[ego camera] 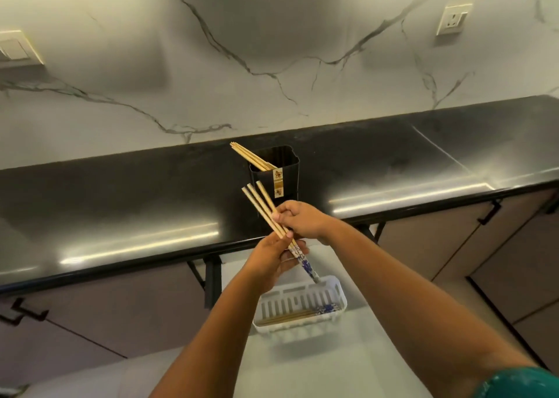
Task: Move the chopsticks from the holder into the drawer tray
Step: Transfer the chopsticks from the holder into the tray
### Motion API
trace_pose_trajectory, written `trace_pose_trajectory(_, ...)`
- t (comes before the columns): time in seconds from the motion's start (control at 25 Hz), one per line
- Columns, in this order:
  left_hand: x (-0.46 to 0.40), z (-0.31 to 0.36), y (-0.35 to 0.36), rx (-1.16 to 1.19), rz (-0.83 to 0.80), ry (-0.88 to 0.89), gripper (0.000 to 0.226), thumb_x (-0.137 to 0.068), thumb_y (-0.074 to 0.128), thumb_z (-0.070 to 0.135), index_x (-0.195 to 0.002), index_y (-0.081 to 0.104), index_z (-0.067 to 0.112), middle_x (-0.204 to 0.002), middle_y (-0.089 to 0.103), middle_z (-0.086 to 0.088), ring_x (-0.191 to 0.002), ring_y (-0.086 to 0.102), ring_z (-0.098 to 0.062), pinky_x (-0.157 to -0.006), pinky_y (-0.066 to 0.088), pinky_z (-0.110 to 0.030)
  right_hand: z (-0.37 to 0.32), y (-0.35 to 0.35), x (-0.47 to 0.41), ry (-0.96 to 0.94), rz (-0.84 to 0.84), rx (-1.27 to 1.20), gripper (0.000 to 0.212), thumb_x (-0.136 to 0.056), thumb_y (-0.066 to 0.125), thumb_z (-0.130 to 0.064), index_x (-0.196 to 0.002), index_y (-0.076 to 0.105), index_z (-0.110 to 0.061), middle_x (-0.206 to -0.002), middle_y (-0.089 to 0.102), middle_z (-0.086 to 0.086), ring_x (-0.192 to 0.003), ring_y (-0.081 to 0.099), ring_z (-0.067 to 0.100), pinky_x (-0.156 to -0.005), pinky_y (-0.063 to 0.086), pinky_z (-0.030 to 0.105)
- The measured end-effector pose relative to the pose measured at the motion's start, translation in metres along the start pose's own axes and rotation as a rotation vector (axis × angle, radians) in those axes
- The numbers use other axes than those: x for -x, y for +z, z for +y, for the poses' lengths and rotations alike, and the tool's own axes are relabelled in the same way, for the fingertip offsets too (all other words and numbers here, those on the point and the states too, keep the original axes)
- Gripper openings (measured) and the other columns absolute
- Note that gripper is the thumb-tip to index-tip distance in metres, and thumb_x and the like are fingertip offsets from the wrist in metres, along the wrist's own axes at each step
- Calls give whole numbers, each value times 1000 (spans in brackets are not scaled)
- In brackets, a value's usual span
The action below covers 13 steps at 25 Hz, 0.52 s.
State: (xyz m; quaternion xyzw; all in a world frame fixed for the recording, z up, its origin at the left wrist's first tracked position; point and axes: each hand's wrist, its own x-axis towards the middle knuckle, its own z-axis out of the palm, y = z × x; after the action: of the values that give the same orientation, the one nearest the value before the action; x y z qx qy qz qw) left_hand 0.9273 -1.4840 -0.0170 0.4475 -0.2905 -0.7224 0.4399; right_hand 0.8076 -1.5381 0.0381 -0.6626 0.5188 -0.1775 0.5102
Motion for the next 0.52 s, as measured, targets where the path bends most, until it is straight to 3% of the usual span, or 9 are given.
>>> trace_pose_trajectory(0.12, 1, -26, -11, 206, 199, -4, 26, -98, 48, 16, -119, 56, 2, -111, 69, -18, -98, 70, -28, -85, 58, -39, 38, 33, 21, 114, 14, -17, 45, -99, 47, -29, -141, 39, -15, -125, 57, 10, -101, 56, 16, -87, 47, 32)
trace_pose_trajectory(0.24, 2, -60, -14, 83, 392, -48, 24, -93, 59, 18, -112, 62, 4, -104, 71, -16, -92, 70, -29, -85, 57, -43, 84, 78, 46, 128, -20, 281, 56, -99, 45, -18, -150, 21, -11, -146, 41, 13, -125, 48, 26, -103, 41, 38)
trace_pose_trajectory(0.4, 5, -94, -9, 174, 421, -166, 17, -94, 58, 15, -103, 65, 3, -95, 72, -18, -85, 71, -30, -71, 60, -37, 127, 99, 67, 65, 195, 659, 42, -95, 42, -9, -137, 35, -6, -121, 56, 14, -103, 60, 32, -86, 52, 42)
trace_pose_trajectory(0.52, -4, -101, -30, 186, 546, -223, 18, -95, 57, 14, -102, 63, -1, -94, 71, -21, -77, 71, -31, -65, 61, -36, 162, 88, 71, -85, 93, 879, 47, -101, 41, -19, -146, 31, -10, -128, 60, 11, -106, 64, 27, -93, 51, 37)
